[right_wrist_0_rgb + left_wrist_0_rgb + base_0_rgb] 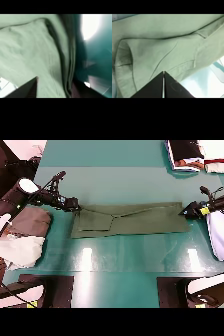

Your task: Fold the shirts.

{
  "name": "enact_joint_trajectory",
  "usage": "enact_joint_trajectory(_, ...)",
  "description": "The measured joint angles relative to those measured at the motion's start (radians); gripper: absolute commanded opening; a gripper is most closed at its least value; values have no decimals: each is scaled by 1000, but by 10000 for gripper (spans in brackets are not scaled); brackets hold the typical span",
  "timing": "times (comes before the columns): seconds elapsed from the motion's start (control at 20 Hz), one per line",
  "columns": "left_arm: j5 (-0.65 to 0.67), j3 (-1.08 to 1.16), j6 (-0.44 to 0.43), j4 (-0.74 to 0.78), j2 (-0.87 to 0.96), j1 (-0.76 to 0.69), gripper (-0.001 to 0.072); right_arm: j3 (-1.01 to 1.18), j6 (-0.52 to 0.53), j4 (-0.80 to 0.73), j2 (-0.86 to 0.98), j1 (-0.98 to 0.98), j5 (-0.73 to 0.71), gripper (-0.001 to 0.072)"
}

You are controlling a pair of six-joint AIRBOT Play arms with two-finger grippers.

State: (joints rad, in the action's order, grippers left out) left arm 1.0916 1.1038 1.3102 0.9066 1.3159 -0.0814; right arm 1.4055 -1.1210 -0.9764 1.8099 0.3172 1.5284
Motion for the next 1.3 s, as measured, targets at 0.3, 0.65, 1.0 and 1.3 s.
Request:
enact_joint_trajectory(0.3,-79,2,29,-37,3,-88,36,5,32,8,-24,-46,26,19)
enact_joint_trajectory(0.65,-173,206,64,-51,205,-298,36,13,-21,191,-250,-89,68,19)
enact_joint_trajectory(1.0,-151,505,97,-54,524,-471,36,217,-135,307,-372,-274,100,19)
enact_joint_trajectory(1.3,-166,564,139,-49,621,-492,36,451,-198,319,-310,-478,121,20)
